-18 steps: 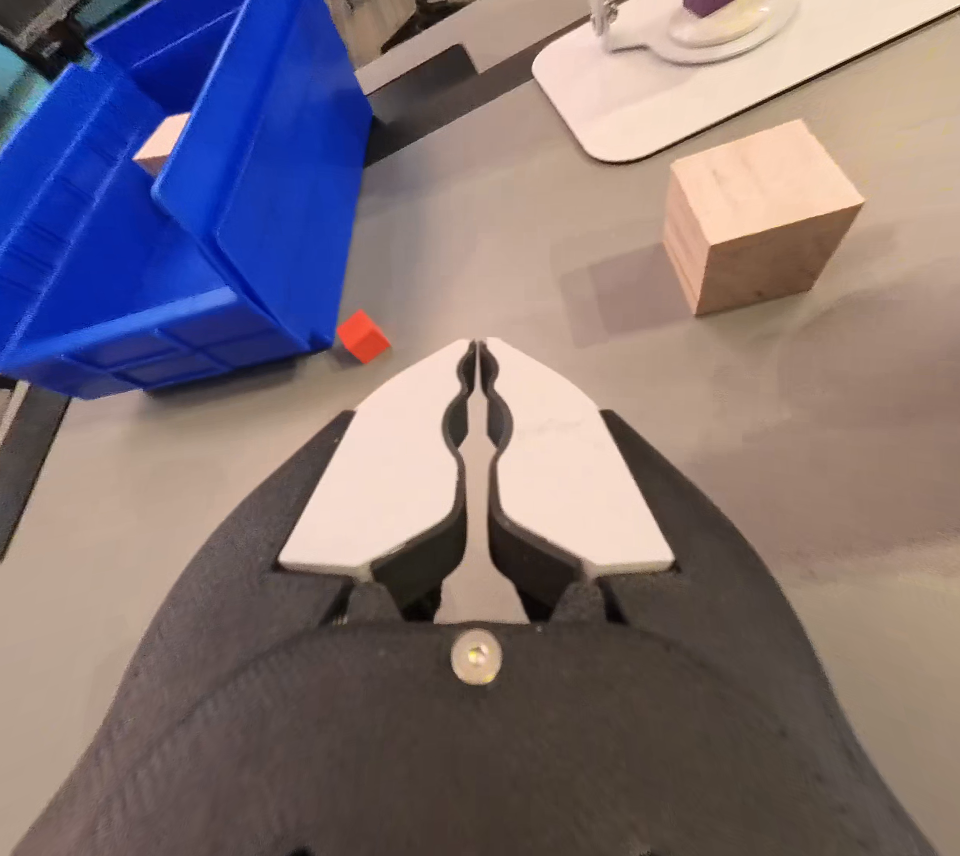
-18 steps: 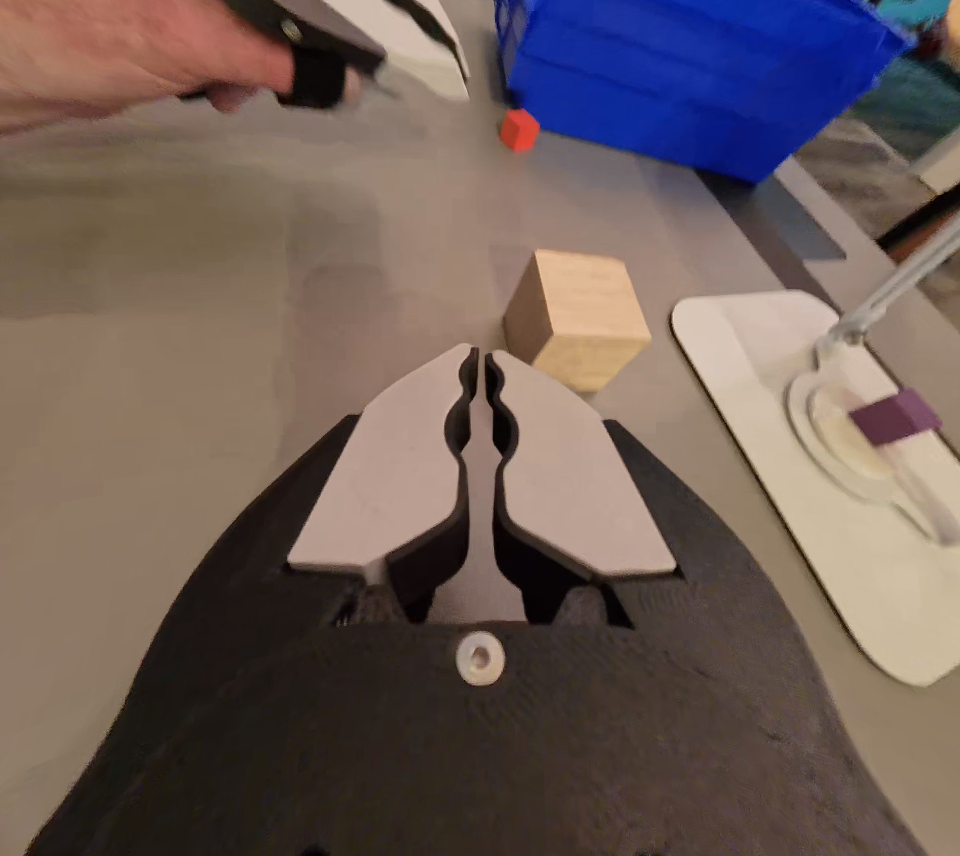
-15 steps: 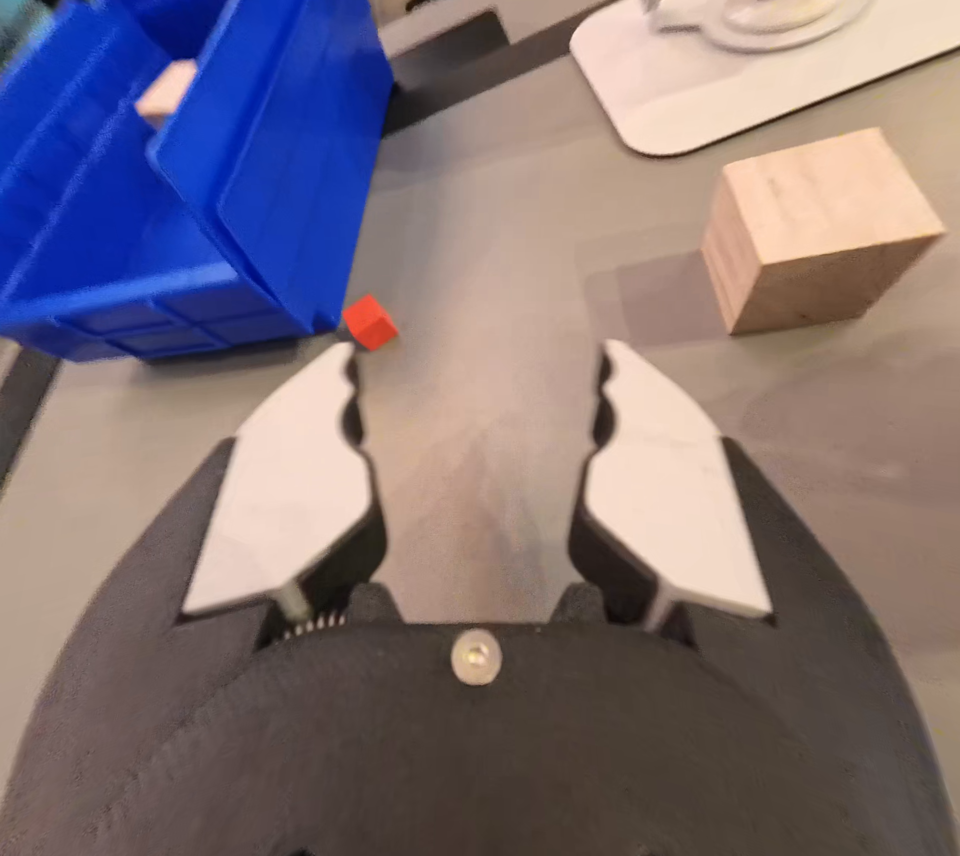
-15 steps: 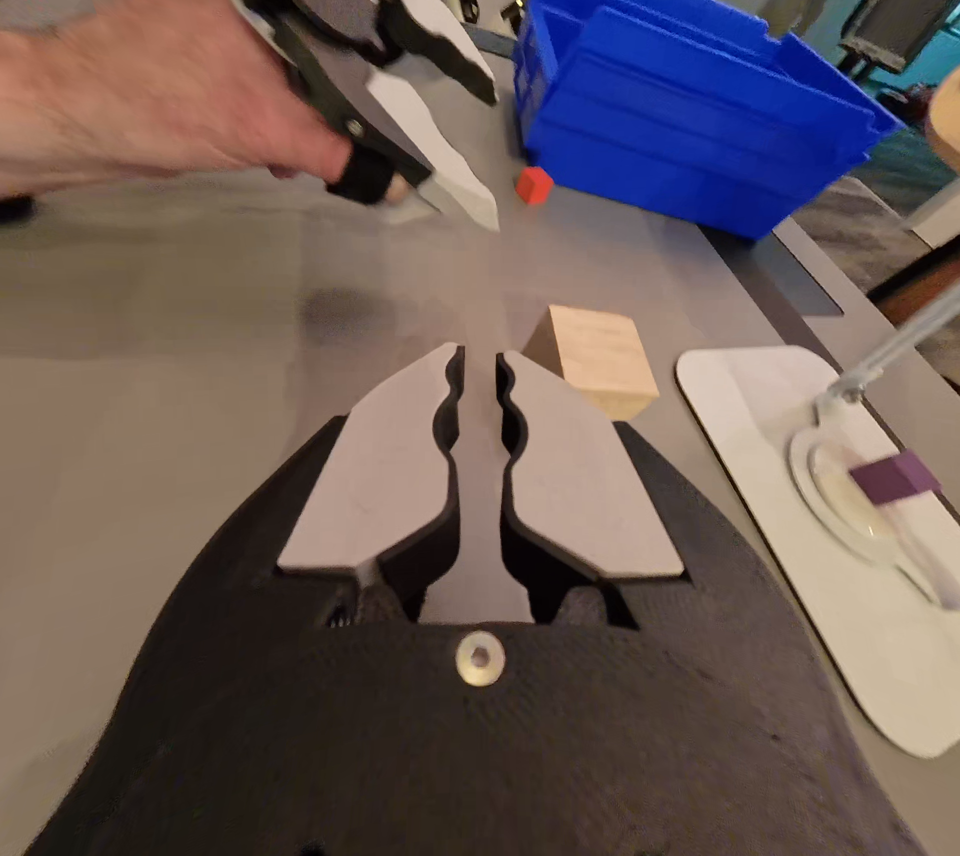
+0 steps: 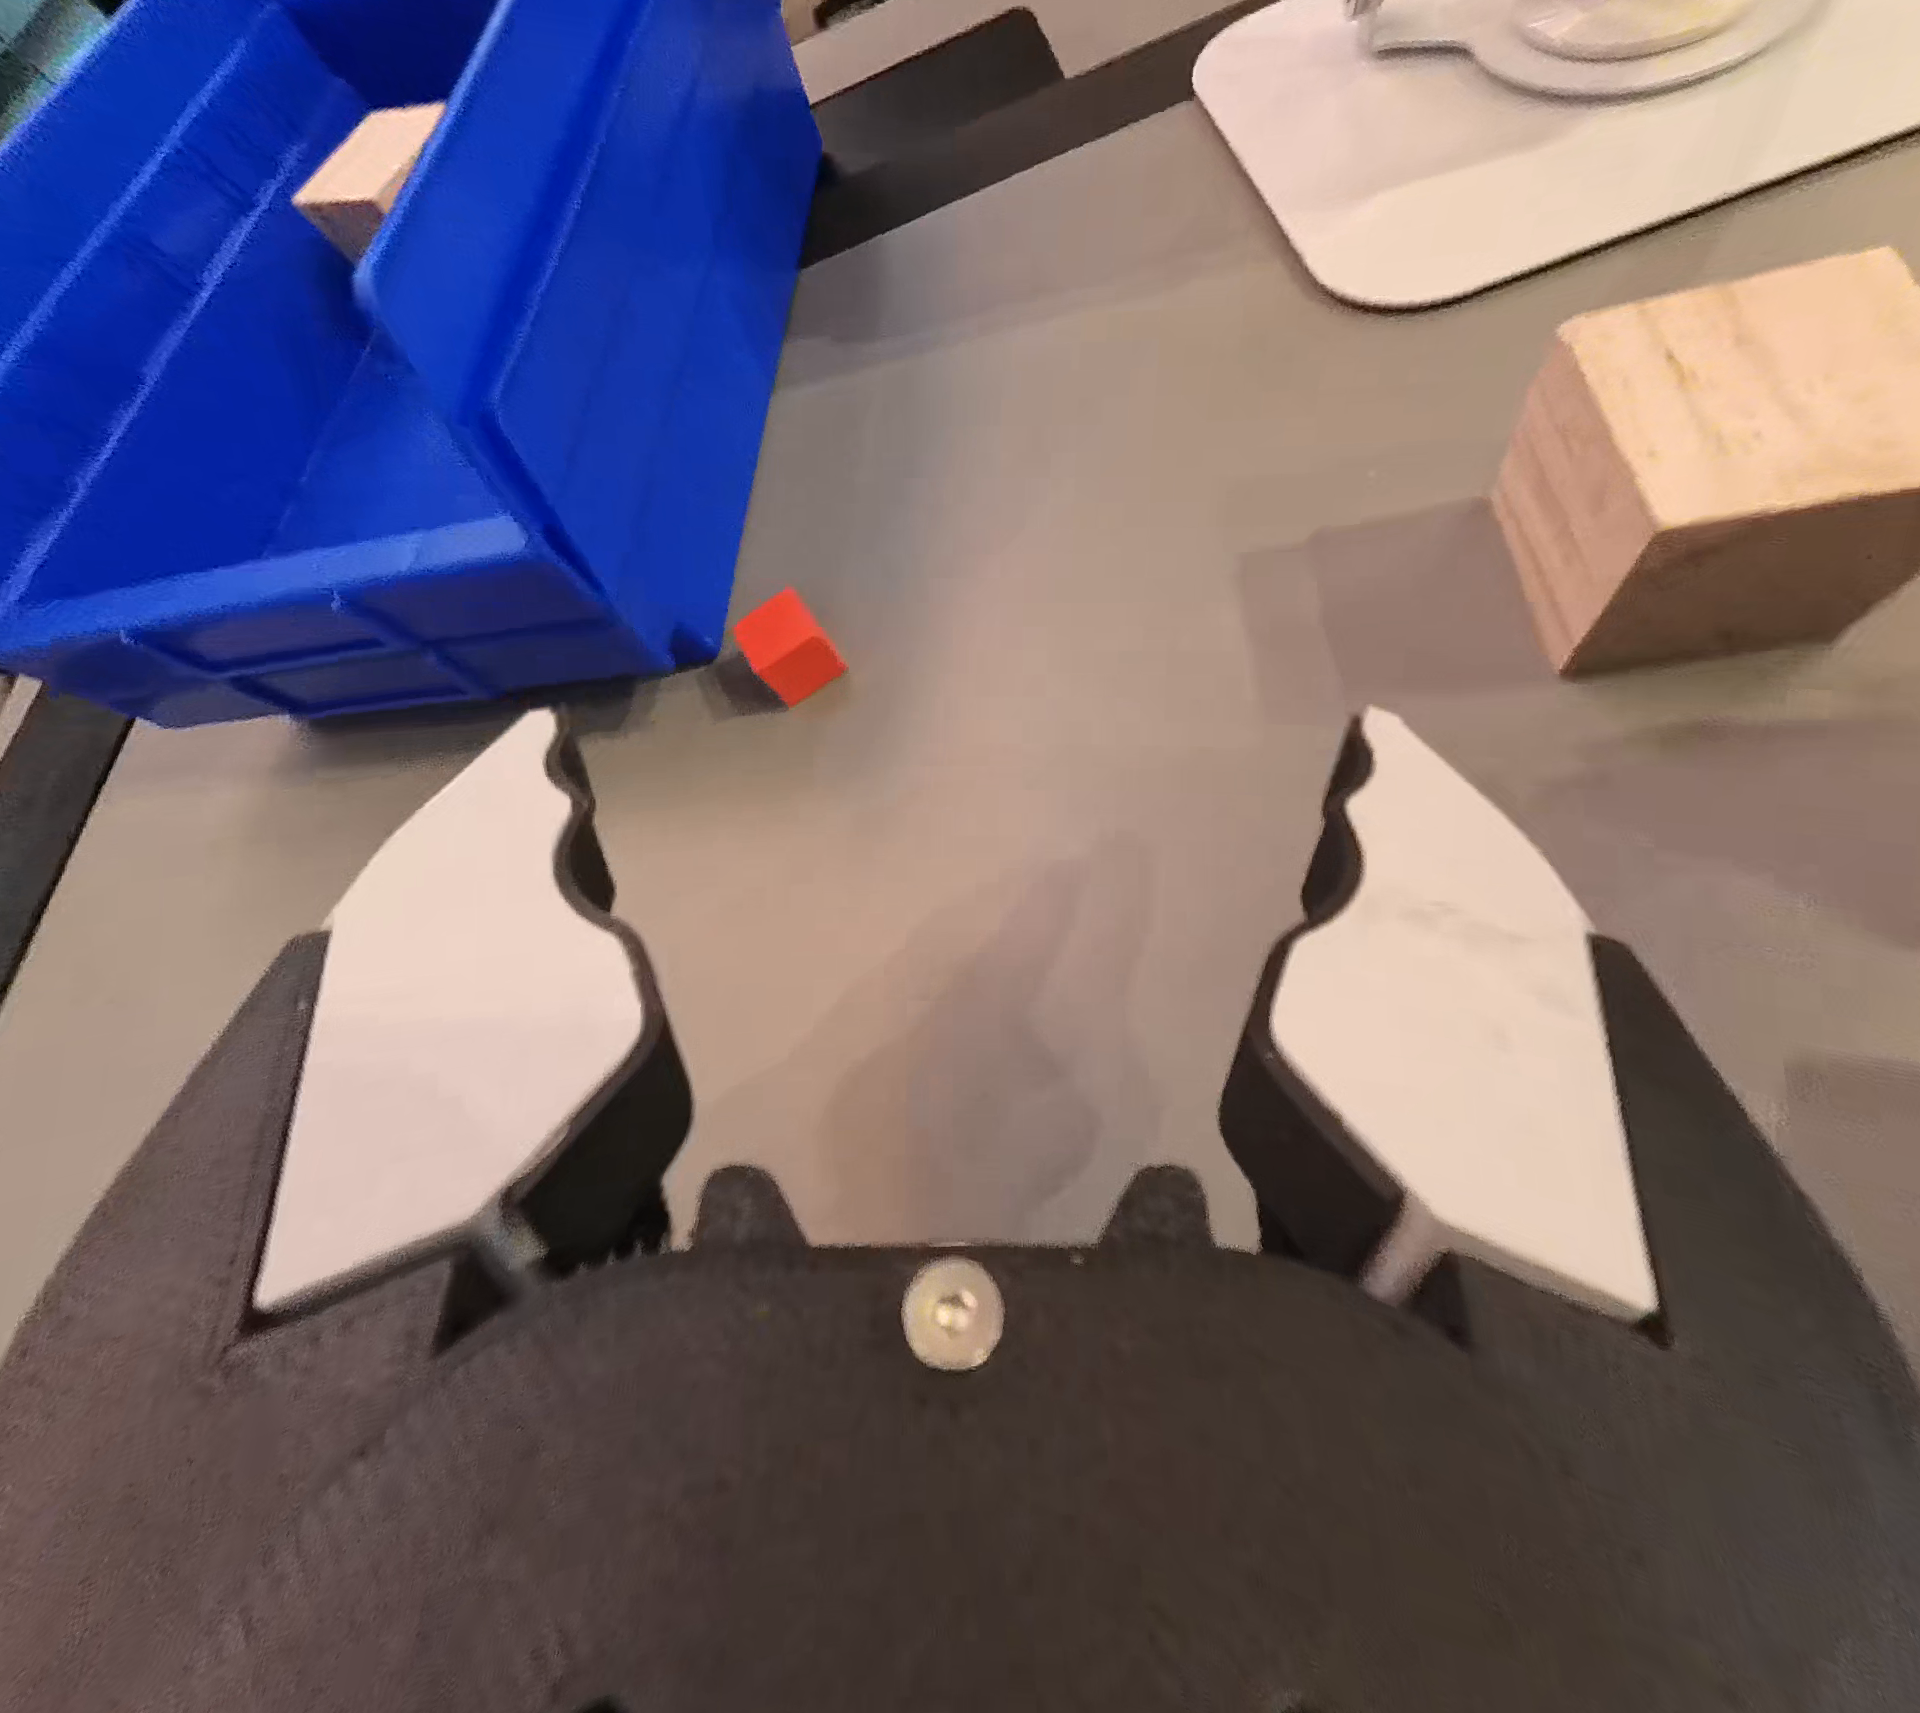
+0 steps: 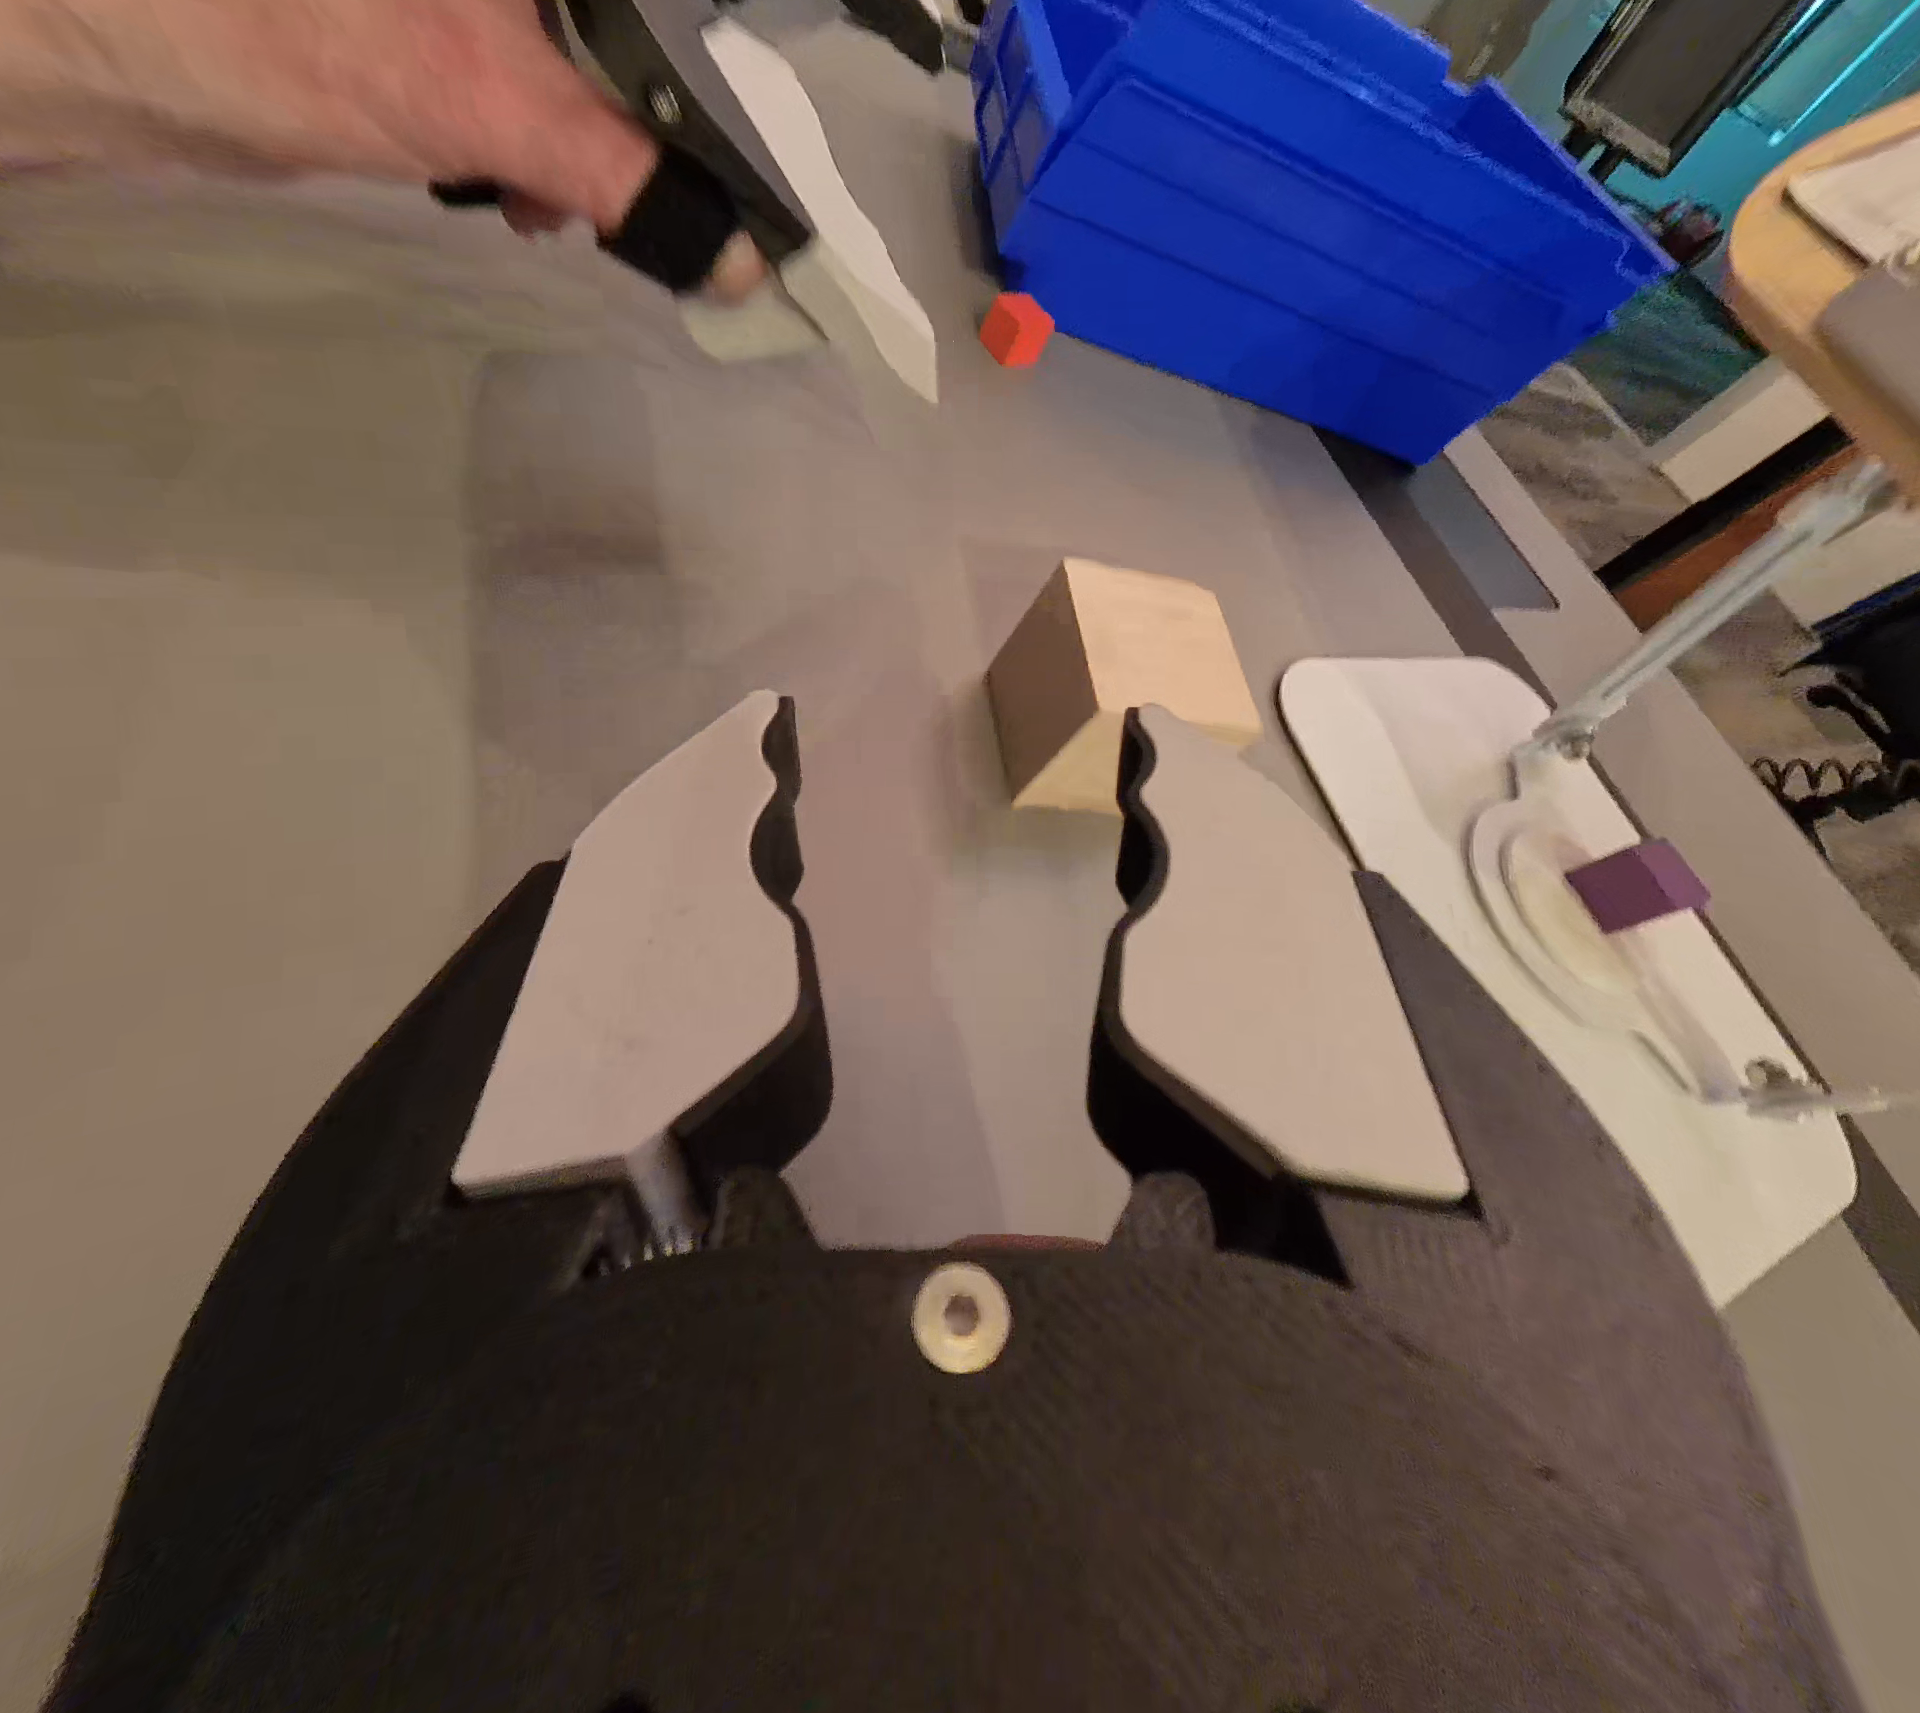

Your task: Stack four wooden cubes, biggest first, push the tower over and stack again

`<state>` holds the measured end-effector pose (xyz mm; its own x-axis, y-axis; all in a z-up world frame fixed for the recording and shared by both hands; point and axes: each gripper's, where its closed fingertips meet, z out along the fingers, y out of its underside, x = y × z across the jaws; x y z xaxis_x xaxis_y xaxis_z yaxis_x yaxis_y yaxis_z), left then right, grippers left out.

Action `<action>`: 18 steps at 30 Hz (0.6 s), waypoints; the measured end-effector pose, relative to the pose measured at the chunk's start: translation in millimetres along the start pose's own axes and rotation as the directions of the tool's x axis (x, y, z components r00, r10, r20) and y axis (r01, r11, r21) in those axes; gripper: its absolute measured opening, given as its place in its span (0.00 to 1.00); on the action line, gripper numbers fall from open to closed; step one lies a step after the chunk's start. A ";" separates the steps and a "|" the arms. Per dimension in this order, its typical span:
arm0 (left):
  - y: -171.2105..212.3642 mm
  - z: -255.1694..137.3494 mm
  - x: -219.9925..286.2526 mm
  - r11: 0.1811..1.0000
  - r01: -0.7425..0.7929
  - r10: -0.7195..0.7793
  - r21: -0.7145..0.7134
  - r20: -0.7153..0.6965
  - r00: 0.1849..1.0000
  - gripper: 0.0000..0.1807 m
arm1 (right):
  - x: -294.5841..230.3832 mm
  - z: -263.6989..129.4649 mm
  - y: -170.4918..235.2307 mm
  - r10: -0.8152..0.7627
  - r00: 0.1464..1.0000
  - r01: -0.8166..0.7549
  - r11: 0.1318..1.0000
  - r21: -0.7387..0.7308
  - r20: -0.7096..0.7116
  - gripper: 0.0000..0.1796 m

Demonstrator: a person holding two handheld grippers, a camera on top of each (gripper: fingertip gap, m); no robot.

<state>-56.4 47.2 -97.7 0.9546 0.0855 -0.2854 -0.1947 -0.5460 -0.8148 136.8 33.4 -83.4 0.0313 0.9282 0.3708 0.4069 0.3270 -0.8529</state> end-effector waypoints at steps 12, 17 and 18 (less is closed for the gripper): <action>-20.1 -13.7 72.3 0.994 -0.028 0.067 0.103 -0.406 0.911 0.74 | 6.5 -48.4 74.6 0.015 1.000 -0.014 0.982 -0.187 0.003 0.30; -34.4 25.6 138.7 0.994 -0.111 0.091 -0.012 -0.486 0.869 0.81 | 20.0 -60.3 88.6 0.027 0.999 -0.031 0.977 -0.209 -0.021 0.30; -30.6 34.2 147.9 0.994 -0.097 0.055 -0.059 -0.497 0.866 0.81 | 21.1 -61.4 89.7 0.030 0.999 -0.034 0.977 -0.209 -0.021 0.30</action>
<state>83.1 105.1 -132.2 0.9280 -0.3702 -0.0414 -0.2728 -0.5997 -0.7523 230.0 71.4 -129.4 0.0629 0.9336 0.3527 0.5871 0.2512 -0.7696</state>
